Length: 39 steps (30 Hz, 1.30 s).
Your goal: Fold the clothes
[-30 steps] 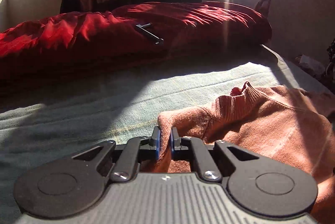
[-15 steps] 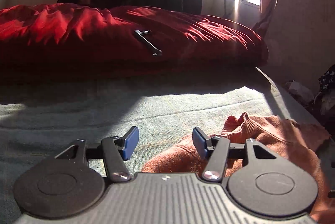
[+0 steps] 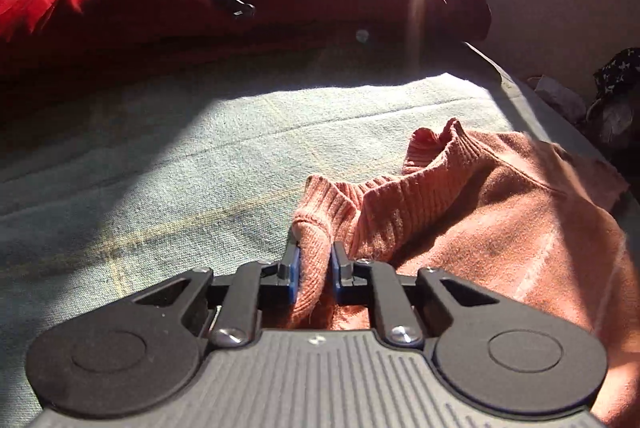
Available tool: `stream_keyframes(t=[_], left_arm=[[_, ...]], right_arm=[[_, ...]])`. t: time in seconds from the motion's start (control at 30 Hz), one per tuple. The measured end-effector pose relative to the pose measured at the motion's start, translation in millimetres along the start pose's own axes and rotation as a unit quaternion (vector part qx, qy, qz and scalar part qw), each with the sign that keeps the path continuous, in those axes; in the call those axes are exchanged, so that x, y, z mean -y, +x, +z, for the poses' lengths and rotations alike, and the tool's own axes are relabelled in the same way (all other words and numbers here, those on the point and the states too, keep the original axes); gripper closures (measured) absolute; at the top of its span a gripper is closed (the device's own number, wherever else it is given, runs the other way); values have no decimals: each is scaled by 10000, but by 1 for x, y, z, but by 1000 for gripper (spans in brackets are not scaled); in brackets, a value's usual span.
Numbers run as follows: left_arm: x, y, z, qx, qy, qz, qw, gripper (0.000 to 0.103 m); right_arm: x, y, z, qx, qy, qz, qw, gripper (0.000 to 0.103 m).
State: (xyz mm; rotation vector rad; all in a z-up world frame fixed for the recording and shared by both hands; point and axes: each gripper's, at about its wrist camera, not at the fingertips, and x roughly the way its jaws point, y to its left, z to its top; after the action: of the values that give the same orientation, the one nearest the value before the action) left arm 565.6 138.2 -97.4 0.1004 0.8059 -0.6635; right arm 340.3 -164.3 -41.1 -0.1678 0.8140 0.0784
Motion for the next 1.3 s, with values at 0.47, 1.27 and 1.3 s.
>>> stream_keyframes(t=[0.47, 1.27, 1.3], left_arm=[[-29, -22, 12, 611, -488, 892, 9929, 88], [-29, 11, -8, -62, -431, 452, 9980, 58], [-28, 11, -8, -75, -420, 479, 9979, 58]], right_arm=[[3, 7, 29, 152, -253, 295, 9991, 8], [50, 237, 166, -393, -1431, 1831, 9718, 46], [54, 239, 164, -394, -1410, 1929, 9702, 44]])
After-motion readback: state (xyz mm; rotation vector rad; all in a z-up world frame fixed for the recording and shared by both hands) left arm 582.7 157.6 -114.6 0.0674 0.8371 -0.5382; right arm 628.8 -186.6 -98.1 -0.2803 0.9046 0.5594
